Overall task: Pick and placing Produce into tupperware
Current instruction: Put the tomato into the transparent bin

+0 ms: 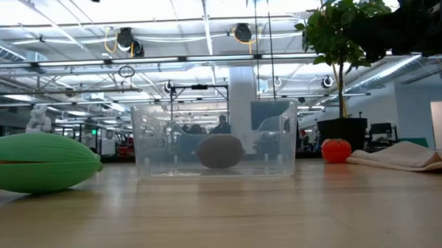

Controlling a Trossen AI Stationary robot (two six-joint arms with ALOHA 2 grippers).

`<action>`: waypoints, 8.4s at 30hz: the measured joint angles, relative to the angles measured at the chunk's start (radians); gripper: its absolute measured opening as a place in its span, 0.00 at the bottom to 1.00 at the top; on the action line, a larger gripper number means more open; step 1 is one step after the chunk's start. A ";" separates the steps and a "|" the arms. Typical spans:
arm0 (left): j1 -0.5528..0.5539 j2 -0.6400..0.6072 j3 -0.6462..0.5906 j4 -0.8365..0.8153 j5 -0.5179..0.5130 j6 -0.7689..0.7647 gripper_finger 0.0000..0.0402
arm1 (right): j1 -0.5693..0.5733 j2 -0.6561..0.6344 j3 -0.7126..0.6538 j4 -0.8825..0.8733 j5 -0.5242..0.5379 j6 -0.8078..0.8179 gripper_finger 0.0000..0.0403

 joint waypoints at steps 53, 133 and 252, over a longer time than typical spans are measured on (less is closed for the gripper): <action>0.046 -0.236 -0.730 0.465 -0.008 -0.045 0.02 | 0.000 0.011 0.004 -0.003 0.218 0.050 0.31; 0.046 -0.234 -0.730 0.346 -0.026 -0.019 0.05 | -0.562 1.424 0.993 -1.205 -0.196 0.154 0.78; 0.046 -0.234 -0.730 0.325 -0.025 -0.025 0.05 | -0.321 1.400 1.078 -0.978 -0.117 -0.150 0.61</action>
